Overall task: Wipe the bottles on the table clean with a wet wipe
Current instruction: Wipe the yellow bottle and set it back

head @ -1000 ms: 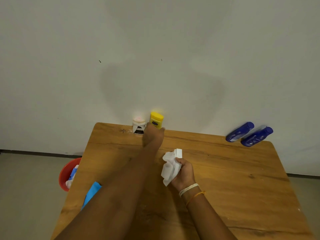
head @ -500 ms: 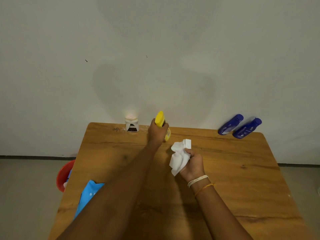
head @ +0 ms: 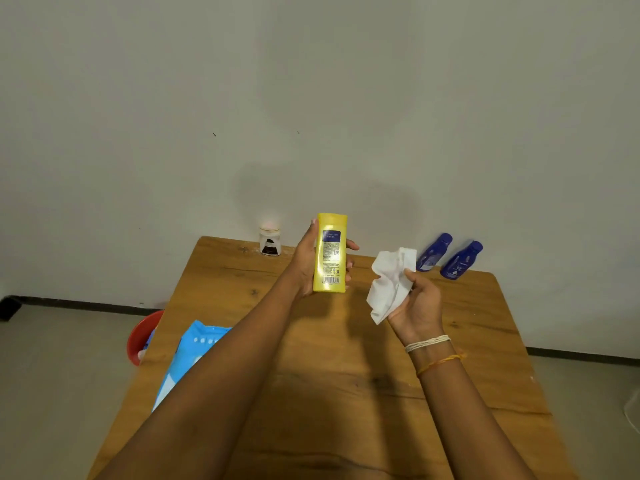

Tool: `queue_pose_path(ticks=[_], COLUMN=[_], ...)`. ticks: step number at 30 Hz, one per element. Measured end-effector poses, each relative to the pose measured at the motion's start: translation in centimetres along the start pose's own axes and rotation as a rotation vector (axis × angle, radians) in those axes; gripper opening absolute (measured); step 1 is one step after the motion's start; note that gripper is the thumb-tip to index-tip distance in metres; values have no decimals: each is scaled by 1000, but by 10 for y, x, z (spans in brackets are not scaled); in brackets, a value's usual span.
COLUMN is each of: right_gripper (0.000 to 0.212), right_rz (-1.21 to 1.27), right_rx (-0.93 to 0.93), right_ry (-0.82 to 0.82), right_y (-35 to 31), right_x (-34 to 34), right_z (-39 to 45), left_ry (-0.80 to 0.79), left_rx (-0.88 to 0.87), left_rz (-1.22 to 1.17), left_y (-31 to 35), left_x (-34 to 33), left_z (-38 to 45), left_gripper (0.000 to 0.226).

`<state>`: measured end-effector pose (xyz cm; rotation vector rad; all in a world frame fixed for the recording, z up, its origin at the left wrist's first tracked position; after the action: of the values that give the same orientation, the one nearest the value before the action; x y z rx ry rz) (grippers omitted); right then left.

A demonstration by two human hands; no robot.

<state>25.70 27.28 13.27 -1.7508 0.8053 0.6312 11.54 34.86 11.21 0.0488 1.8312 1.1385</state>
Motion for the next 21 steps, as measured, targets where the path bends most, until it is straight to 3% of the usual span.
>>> queue_pose_path(ticks=[4, 6, 8, 11, 14, 16, 18, 21], right_gripper=[55, 42, 23, 21, 28, 47, 60, 62], right_rz=[-13, -80, -318, -873, -1292, -1540, -1652, -1734], right_rx=[141, 210, 304, 517, 724, 798, 824, 877], right_ry=[-33, -22, 43, 39, -70, -163, -193, -266], right_y=[-31, -44, -57, -69, -55, -31, -13, 6], right_x=[-23, -31, -34, -51, -73, -80, -75, -63], right_z=[-36, -49, -55, -59, -69, -75, -80, -102], left_ry=[-89, -113, -114, -79, 62, 101, 76, 84], left_rx=[24, 40, 30, -13, -116, -193, -222, -230], left_rz=[-15, -26, -34, -12, -15, -26, -10, 23], left_y=[-7, -16, -24, -32, -36, -35, -33, -27], left_x=[-42, -56, -66, -81, -89, -96, -108, -111], left_z=[-15, -21, -24, -26, -24, -22, -21, -24], left_gripper=[89, 87, 85, 78, 63, 52, 59, 70])
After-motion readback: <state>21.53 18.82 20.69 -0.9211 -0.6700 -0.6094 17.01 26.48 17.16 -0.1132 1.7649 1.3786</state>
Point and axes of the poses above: each hand's wrist, its own z-axis towards the middle knuckle, its own x-axis out of the back of the hand, y = z × x, the point moved 7 cm from there along z, towards the middle knuckle, and after that the axes turned 13 degrees about -y, right-handed, at the moved point
